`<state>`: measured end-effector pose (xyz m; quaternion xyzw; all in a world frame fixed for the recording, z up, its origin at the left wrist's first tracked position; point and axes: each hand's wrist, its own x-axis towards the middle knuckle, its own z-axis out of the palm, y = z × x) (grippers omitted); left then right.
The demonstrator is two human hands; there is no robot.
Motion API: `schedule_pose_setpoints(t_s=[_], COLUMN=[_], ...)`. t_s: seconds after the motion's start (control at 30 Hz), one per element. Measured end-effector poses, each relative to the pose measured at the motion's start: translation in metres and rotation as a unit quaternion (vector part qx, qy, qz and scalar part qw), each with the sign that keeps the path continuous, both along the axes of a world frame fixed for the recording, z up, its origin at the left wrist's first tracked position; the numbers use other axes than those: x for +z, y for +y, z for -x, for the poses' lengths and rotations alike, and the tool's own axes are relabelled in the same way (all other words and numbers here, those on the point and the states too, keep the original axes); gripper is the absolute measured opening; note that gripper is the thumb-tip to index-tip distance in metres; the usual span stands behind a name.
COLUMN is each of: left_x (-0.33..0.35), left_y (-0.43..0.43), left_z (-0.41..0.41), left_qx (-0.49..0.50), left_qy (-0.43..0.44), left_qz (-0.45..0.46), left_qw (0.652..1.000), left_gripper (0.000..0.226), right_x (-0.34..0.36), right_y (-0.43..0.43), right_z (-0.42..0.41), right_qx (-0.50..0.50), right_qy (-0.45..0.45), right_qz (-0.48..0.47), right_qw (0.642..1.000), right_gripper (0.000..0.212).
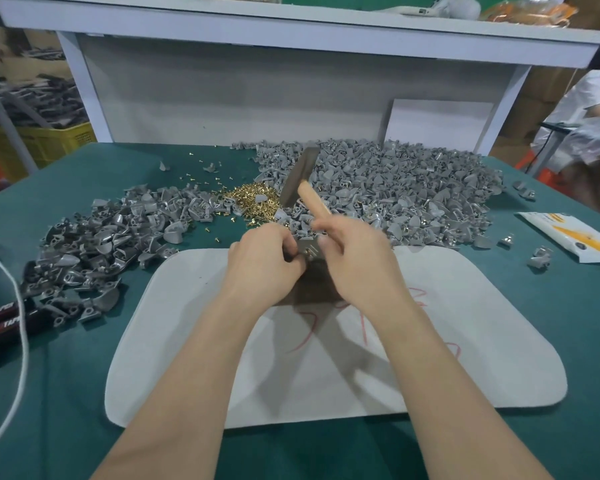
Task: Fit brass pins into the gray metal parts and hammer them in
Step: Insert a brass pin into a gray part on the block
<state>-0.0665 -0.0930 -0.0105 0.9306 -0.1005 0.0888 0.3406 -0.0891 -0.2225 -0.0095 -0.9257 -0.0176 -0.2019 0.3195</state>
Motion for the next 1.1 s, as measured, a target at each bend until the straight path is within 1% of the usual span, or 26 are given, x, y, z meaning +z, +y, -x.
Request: schedule_pose_setpoints(t_s=[0.07,0.1,0.13,0.23,0.3,0.37,0.43,0.47,0.53,0.6,0.67,0.7,0.77,0.8,0.87,0.93,0.97,1.03,1.1], left_x=[-0.001,-0.002,-0.002,-0.003,-0.004,-0.005,-0.005,-0.005,-0.005,-0.004,-0.005,-0.005,-0.006,-0.006,-0.006,-0.005,-0.005,-0.004,-0.004], left_y=[0.003,0.004,0.004,0.004,0.003,0.004,0.005,0.005,0.005,0.005,0.006,0.006,0.005,0.005,0.006,0.006,0.006,0.006,0.006], left_z=[-0.003,-0.004,-0.005,-0.005,-0.004,-0.004,-0.005,-0.005,-0.006,-0.006,-0.006,-0.006,-0.006,-0.007,-0.006,-0.006,-0.006,-0.006,-0.006], left_qx=[0.036,0.054,0.069,0.091,0.099,0.106,0.114,0.115,0.113,0.110,0.110,0.109,0.108,0.109,0.108,0.107,0.107,0.108,0.111], left_qy=[0.005,0.004,0.002,0.002,-0.004,-0.010,-0.011,-0.012,-0.013,-0.006,-0.004,-0.007,-0.014,-0.017,-0.014,-0.007,-0.005,-0.002,-0.003], left_qz=[0.004,0.004,0.003,0.003,0.004,0.004,0.000,-0.003,-0.009,-0.009,-0.006,-0.008,-0.013,-0.014,-0.012,-0.007,-0.005,-0.005,-0.005], left_qw=[0.999,0.999,0.998,0.996,0.995,0.994,0.993,0.993,0.994,0.994,0.994,0.994,0.994,0.994,0.994,0.994,0.994,0.994,0.994], left_gripper=[0.021,0.019,0.017,0.020,0.019,0.019,0.015,0.014,0.012,0.010,0.008,0.009,0.012,0.013,0.012,0.011,0.010,0.010,0.010], right_x=[0.007,0.010,0.012,0.018,0.021,0.025,0.029,0.031,0.031,0.030,0.031,0.032,0.034,0.034,0.033,0.030,0.029,0.027,0.024], right_y=[-0.009,-0.013,-0.017,-0.023,-0.021,-0.020,-0.022,-0.023,-0.024,-0.023,-0.022,-0.021,-0.023,-0.024,-0.024,-0.026,-0.027,-0.027,-0.028], right_z=[0.005,0.007,0.009,0.017,0.020,0.024,0.026,0.027,0.029,0.030,0.030,0.031,0.031,0.030,0.031,0.030,0.029,0.028,0.023], right_qx=[0.008,-0.001,-0.008,0.001,0.010,0.012,0.019,0.023,0.037,0.043,0.031,0.020,0.010,0.016,0.040,0.044,0.037,0.027,0.009], right_qy=[-0.036,-0.044,-0.048,-0.043,-0.033,-0.046,-0.061,-0.050,0.007,0.051,0.034,0.010,-0.038,-0.045,-0.002,0.058,0.068,0.057,0.015], right_qz=[-0.018,-0.011,-0.004,-0.001,0.023,0.046,0.040,0.049,0.096,0.121,0.126,0.124,0.088,0.073,0.090,0.112,0.110,0.096,0.047], right_qw=[0.999,0.999,0.999,0.999,0.999,0.998,0.997,0.997,0.995,0.990,0.991,0.992,0.995,0.996,0.995,0.991,0.991,0.993,0.999], right_gripper=[0.046,0.050,0.050,0.042,0.045,0.048,0.046,0.046,0.047,0.046,0.046,0.046,0.047,0.049,0.052,0.049,0.046,0.045,0.044])
